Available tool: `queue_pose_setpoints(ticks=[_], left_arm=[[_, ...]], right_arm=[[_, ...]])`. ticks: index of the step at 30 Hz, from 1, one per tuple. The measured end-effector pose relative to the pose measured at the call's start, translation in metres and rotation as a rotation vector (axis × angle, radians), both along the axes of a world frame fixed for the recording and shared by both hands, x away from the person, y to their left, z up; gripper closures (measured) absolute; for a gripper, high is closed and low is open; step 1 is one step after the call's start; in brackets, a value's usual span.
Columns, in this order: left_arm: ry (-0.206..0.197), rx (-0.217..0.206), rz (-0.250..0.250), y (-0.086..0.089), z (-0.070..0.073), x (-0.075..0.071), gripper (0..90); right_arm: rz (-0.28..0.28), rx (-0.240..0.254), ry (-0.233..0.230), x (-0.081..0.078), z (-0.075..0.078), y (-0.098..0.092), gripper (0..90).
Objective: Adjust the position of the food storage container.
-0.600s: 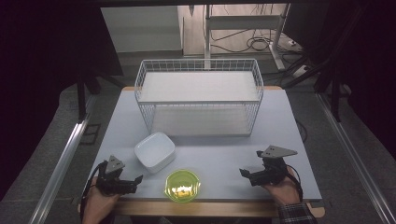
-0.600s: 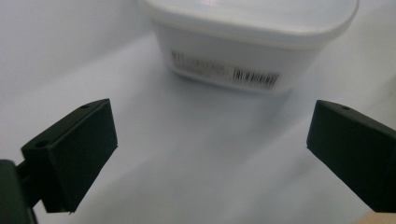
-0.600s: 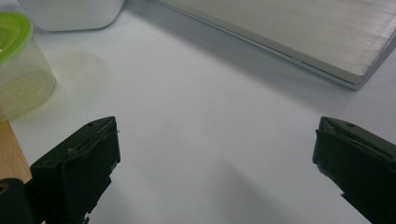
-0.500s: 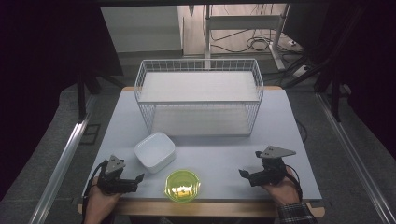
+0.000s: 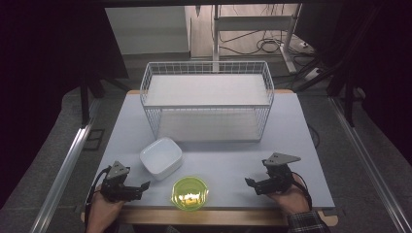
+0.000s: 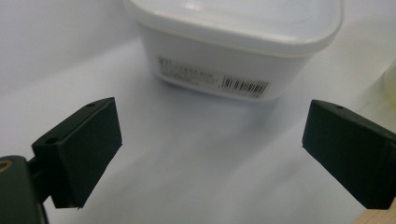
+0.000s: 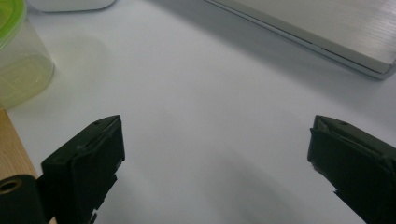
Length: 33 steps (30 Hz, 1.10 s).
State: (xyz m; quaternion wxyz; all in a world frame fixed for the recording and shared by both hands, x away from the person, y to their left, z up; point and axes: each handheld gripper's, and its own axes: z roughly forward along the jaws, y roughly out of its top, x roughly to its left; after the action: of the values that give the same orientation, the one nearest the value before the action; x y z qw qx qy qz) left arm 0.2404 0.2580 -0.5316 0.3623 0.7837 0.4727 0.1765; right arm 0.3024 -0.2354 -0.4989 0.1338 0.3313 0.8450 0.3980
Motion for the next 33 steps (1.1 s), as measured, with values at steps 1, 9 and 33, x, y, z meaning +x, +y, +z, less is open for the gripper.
queue_pose_setpoints(ticks=[1, 9, 33], left_arm=[[0.009, 0.012, 0.001, 0.000, -0.001, 0.000, 4.4], [0.016, 0.008, 0.009, 0.003, 0.001, 0.000, 6.5], [0.057, -0.062, -0.111, -0.005, 0.009, -0.017, 29.5]], right_arm=[[-0.003, 0.000, 0.005, 0.000, 0.000, 0.000, 5.4], [0.016, 0.064, 0.084, 0.002, 0.003, -0.004, 26.7], [0.155, -0.023, 0.040, -0.015, 0.020, 0.025, 89.2]])
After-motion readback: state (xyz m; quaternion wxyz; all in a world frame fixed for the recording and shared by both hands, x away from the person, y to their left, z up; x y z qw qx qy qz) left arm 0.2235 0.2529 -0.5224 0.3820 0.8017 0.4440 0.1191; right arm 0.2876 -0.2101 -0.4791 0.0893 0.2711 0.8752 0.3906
